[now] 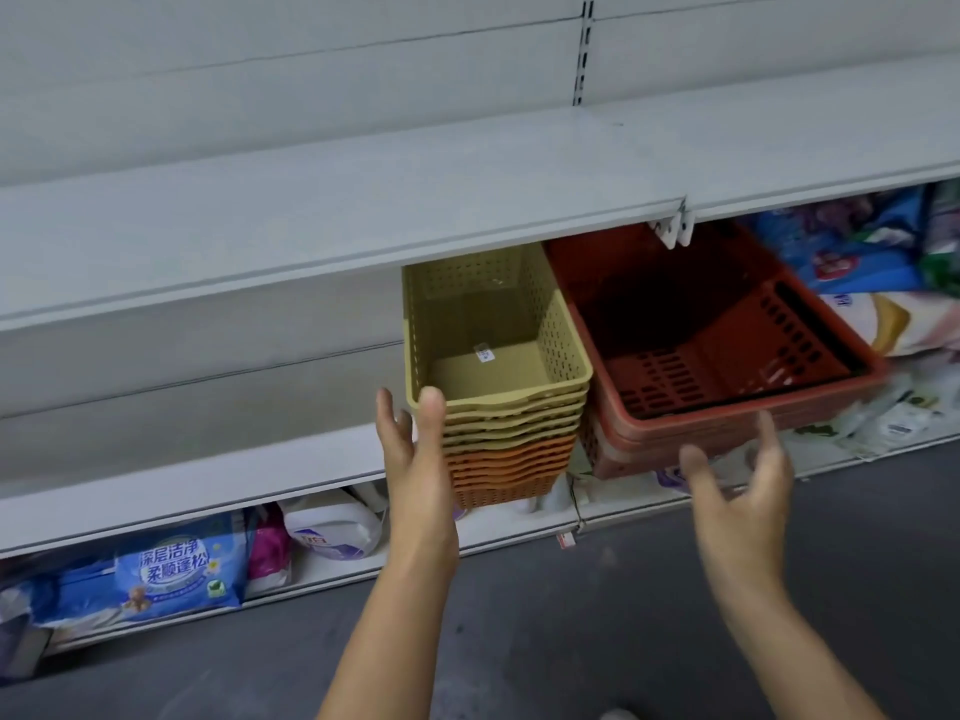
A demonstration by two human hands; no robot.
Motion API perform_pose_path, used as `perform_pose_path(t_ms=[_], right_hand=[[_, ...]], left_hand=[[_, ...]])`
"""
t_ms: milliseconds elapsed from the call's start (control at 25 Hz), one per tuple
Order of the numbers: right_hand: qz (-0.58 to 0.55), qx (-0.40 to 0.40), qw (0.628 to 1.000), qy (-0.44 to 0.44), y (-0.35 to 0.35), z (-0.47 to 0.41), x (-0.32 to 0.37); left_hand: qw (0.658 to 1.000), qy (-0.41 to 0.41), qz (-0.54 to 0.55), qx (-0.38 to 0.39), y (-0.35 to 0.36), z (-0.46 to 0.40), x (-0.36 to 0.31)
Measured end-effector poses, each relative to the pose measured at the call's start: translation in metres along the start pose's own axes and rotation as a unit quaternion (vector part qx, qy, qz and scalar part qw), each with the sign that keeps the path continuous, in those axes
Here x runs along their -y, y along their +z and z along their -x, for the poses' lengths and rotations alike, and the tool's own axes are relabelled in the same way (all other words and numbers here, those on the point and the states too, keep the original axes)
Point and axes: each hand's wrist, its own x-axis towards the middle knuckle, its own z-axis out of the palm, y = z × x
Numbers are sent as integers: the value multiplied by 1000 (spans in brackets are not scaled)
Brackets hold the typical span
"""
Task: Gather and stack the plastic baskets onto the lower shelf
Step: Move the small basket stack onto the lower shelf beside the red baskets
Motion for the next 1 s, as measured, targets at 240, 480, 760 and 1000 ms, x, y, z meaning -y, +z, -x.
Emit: perform_pose_path(t_ms=[240,480,760,1000], right_hand=[[-216,55,958,181,15,-36,8],[-260,69,938,219,14,-47,17],[-75,0,995,68,-16,-40,15],[400,214,804,-384,-12,-65,-7]], left_hand=[[999,2,-26,-33,32,-19,1],[998,6,-53,-34,52,-32,6],[921,119,-334,-163,57,-23,11],[616,356,-703,-11,68,-28,43]])
